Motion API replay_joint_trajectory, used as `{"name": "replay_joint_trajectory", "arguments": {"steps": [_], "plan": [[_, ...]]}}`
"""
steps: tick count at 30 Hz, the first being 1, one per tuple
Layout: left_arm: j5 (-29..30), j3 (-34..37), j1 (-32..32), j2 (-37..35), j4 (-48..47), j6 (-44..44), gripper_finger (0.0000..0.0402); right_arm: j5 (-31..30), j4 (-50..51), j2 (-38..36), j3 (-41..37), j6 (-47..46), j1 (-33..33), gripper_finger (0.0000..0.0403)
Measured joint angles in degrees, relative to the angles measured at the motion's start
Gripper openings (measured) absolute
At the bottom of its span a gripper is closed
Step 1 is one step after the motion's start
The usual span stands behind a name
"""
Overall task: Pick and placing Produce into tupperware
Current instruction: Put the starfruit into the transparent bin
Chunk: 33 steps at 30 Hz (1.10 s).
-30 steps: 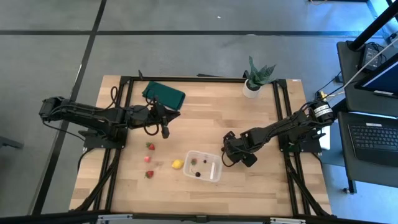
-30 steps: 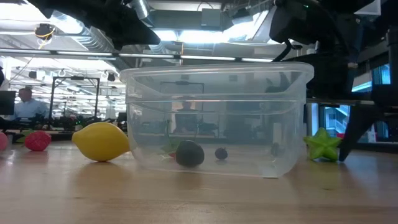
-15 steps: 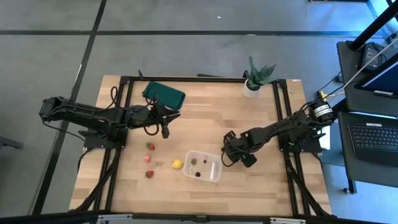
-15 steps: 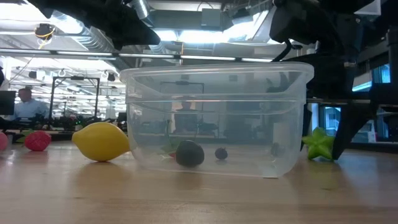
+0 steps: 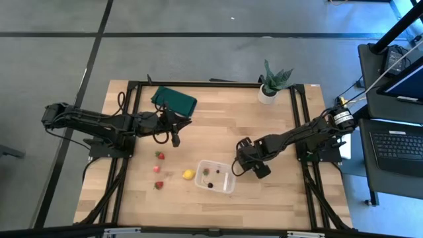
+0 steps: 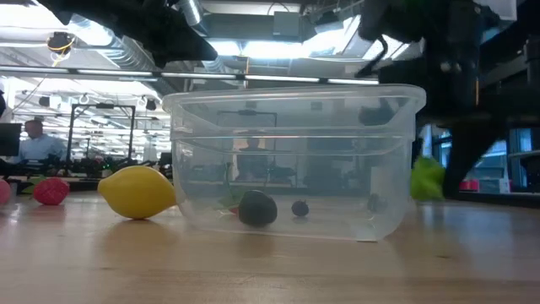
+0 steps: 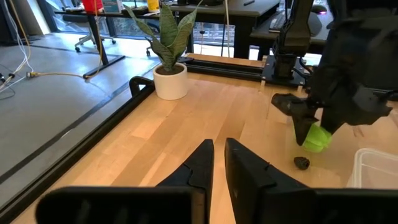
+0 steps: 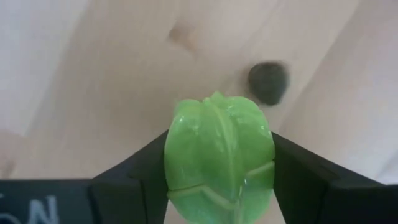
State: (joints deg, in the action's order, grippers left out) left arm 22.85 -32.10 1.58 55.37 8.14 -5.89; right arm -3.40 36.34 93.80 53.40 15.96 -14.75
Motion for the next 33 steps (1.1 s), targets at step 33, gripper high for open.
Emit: {"name": "replay_joint_trajectory", "arguments": {"steps": [33], "plan": [[0.01, 0.00, 0.00, 0.00, 0.00, 0.26, 0.0035, 5.72, -9.30, 12.08, 29.52, -15.35, -3.95, 0.0222]]}}
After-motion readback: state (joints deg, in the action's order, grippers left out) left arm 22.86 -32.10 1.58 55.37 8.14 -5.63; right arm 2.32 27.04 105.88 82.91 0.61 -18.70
